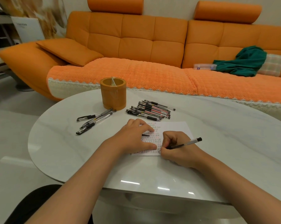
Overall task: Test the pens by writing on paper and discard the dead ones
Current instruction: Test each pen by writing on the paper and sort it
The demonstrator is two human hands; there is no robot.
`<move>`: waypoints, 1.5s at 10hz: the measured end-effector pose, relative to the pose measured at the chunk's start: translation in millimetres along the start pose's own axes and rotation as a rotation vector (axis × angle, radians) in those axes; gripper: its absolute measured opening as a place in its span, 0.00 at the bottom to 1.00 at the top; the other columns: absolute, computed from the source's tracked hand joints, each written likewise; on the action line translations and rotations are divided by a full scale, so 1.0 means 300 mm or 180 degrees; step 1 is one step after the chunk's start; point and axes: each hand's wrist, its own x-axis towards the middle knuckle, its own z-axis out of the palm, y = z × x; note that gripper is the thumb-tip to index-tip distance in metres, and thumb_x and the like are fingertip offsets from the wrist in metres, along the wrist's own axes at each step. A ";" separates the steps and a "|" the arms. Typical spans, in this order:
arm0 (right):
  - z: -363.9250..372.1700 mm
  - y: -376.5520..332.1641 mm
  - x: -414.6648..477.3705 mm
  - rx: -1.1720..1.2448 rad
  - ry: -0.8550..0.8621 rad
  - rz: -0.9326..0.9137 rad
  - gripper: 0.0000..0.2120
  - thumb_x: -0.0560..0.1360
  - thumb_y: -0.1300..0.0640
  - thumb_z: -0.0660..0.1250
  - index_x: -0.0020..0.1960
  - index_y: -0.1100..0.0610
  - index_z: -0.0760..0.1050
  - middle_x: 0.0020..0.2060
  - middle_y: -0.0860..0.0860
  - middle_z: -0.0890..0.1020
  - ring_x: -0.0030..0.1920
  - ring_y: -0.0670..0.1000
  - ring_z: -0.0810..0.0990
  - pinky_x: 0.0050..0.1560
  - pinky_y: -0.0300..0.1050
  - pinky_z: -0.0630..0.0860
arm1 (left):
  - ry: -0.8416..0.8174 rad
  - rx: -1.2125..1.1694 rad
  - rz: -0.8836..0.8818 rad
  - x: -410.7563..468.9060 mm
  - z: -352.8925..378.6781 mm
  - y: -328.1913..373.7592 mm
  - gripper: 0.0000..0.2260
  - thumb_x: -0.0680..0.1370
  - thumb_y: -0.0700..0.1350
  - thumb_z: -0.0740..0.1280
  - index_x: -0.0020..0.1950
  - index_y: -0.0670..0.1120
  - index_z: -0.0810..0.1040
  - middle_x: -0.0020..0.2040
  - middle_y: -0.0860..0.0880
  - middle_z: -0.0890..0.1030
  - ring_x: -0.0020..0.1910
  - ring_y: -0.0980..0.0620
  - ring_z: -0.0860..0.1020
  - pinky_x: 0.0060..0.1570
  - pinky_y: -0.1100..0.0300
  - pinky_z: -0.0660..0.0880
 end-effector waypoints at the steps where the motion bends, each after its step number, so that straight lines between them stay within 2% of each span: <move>1: 0.000 -0.001 0.000 -0.0067 -0.0005 -0.0042 0.09 0.69 0.69 0.70 0.34 0.64 0.71 0.28 0.54 0.76 0.27 0.48 0.71 0.28 0.41 0.68 | 0.0006 -0.0006 0.0014 -0.001 0.000 0.001 0.32 0.72 0.68 0.69 0.74 0.62 0.66 0.74 0.55 0.61 0.74 0.53 0.55 0.71 0.51 0.61; 3: -0.001 -0.001 -0.004 0.0060 0.0009 -0.0050 0.09 0.71 0.70 0.70 0.36 0.66 0.71 0.27 0.50 0.77 0.25 0.47 0.72 0.27 0.39 0.68 | 0.0006 -0.0015 0.0008 -0.002 0.000 0.001 0.32 0.72 0.68 0.69 0.74 0.62 0.65 0.75 0.55 0.61 0.74 0.53 0.55 0.71 0.51 0.61; 4: -0.002 -0.002 -0.004 -0.0006 -0.0065 -0.0033 0.10 0.71 0.69 0.70 0.34 0.63 0.71 0.26 0.47 0.76 0.25 0.46 0.71 0.27 0.38 0.68 | 0.0004 -0.0002 0.0012 -0.001 0.000 0.002 0.32 0.72 0.68 0.69 0.74 0.62 0.65 0.75 0.55 0.61 0.74 0.53 0.55 0.71 0.51 0.61; 6: -0.006 -0.010 -0.005 0.0155 -0.0168 0.0084 0.11 0.72 0.69 0.70 0.34 0.62 0.72 0.26 0.50 0.77 0.24 0.48 0.73 0.26 0.38 0.70 | -0.0012 -0.0031 -0.0010 0.000 0.001 -0.001 0.32 0.72 0.68 0.69 0.74 0.62 0.65 0.75 0.55 0.61 0.74 0.53 0.55 0.71 0.51 0.61; 7: -0.002 -0.005 -0.005 0.0132 -0.0126 0.0058 0.09 0.71 0.70 0.70 0.35 0.65 0.72 0.26 0.49 0.76 0.24 0.47 0.72 0.26 0.37 0.69 | -0.0021 -0.0034 -0.0006 0.000 -0.001 0.001 0.32 0.72 0.68 0.69 0.74 0.62 0.66 0.74 0.55 0.61 0.74 0.53 0.55 0.71 0.51 0.61; 9: -0.001 -0.011 -0.006 0.0022 -0.0126 -0.0039 0.13 0.69 0.71 0.70 0.32 0.60 0.70 0.25 0.47 0.74 0.26 0.45 0.70 0.28 0.37 0.67 | -0.0025 0.0010 -0.0013 -0.002 0.000 0.003 0.33 0.72 0.68 0.69 0.74 0.62 0.65 0.75 0.55 0.61 0.74 0.53 0.55 0.72 0.50 0.61; 10: -0.002 -0.008 0.000 0.0184 0.0010 0.0044 0.10 0.70 0.72 0.69 0.33 0.63 0.70 0.26 0.50 0.75 0.26 0.47 0.71 0.27 0.39 0.68 | -0.0011 0.0024 -0.0030 -0.001 -0.001 0.003 0.33 0.72 0.68 0.68 0.74 0.62 0.65 0.75 0.55 0.61 0.74 0.53 0.55 0.72 0.51 0.61; 11: -0.015 0.004 0.009 0.0625 0.0364 0.0294 0.09 0.73 0.71 0.68 0.37 0.64 0.71 0.27 0.51 0.75 0.26 0.48 0.70 0.25 0.38 0.66 | -0.0025 -0.0003 -0.0052 -0.001 -0.001 0.004 0.32 0.72 0.68 0.68 0.74 0.63 0.66 0.75 0.55 0.61 0.74 0.53 0.55 0.71 0.51 0.61; 13: -0.018 0.003 0.017 0.0962 0.0576 0.0303 0.08 0.76 0.68 0.69 0.44 0.57 0.82 0.31 0.53 0.80 0.28 0.50 0.74 0.27 0.43 0.71 | -0.0066 -0.0018 -0.0056 -0.005 -0.007 0.005 0.31 0.72 0.68 0.68 0.74 0.63 0.66 0.74 0.56 0.61 0.74 0.53 0.56 0.72 0.50 0.61; 14: -0.028 0.002 0.023 0.0982 0.0702 0.0218 0.16 0.80 0.69 0.63 0.51 0.53 0.85 0.40 0.55 0.84 0.33 0.52 0.79 0.28 0.46 0.75 | -0.0038 0.0089 -0.0042 -0.004 -0.016 0.004 0.25 0.77 0.64 0.64 0.74 0.63 0.66 0.76 0.56 0.62 0.75 0.53 0.56 0.73 0.49 0.57; 15: -0.050 -0.001 0.031 0.1031 0.0592 0.0146 0.22 0.81 0.74 0.54 0.62 0.56 0.81 0.46 0.58 0.84 0.38 0.55 0.81 0.31 0.50 0.79 | 0.0202 0.0108 -0.0115 -0.003 -0.027 -0.006 0.19 0.81 0.58 0.60 0.73 0.62 0.69 0.74 0.57 0.65 0.74 0.53 0.58 0.73 0.49 0.56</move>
